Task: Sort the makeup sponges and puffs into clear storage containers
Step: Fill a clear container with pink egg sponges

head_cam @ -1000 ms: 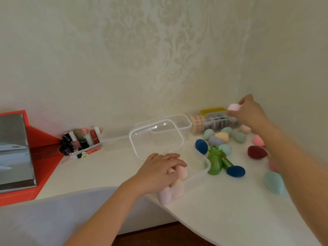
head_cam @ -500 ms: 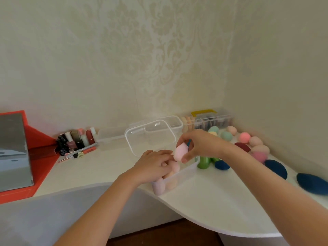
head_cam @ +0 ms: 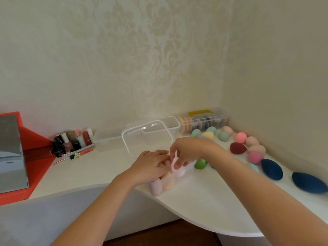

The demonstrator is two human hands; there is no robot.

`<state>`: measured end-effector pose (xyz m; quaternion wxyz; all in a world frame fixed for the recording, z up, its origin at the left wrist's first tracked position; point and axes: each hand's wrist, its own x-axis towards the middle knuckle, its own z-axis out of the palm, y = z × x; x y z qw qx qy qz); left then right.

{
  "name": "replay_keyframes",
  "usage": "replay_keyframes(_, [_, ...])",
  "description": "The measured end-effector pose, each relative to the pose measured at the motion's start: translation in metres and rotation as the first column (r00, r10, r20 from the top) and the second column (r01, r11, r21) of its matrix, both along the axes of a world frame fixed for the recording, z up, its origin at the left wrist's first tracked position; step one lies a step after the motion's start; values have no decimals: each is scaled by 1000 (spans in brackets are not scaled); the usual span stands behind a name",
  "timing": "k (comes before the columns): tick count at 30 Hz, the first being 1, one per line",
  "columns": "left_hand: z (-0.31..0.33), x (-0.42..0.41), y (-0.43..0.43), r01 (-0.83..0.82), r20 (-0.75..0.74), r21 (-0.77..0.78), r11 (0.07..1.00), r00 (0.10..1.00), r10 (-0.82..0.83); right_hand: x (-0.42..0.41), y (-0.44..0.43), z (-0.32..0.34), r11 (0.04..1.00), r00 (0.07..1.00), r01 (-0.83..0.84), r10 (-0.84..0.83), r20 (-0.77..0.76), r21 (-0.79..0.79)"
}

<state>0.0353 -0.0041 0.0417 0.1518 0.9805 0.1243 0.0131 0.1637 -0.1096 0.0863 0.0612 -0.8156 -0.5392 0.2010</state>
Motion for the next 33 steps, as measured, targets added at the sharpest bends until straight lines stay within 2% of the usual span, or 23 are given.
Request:
replay_keyframes(3, [-2,1,2,-1,6,26,1000,1000,1,-7,10,-13,995,984,-32,49,172,-99])
replay_keyframes(8, [-3,3,3,9,7,42,999,1000,-9,-9,25,-22,980,948,4,59,313,-198])
replay_keyframes(13, [-4,4,4,-29,48,42,999,998,27,-24,35,-17,979,933,0,73,352,-204])
replay_keyframes(16, [-2,3,6,-28,35,49,998,999,26,-18,29,-19,988,956,17,29,293,-155])
replay_keyframes(21, [2,2,5,-49,34,-28,998,998,50,-21,0,5,999,999,-21,22,47,-37])
replay_keyframes(24, [4,5,1,-72,-20,-37,997,997,72,-21,-12,10,1000,1000,6,-6,-25,19])
replay_keyframes(26, [3,7,-3,-88,-11,-53,995,996,88,-15,-23,15,987,989,85,-68,-131,134])
replay_keyframes(28, [3,8,-9,-105,24,-74,992,994,107,0,-37,25,933,972,180,-120,-202,313])
replay_keyframes(30, [2,9,-12,-126,57,-85,988,990,131,21,-53,38,825,943,311,-205,-262,472])
replay_keyframes(33, [-1,14,-14,-141,77,-83,987,986,147,57,-81,46,672,885,463,-388,-258,578])
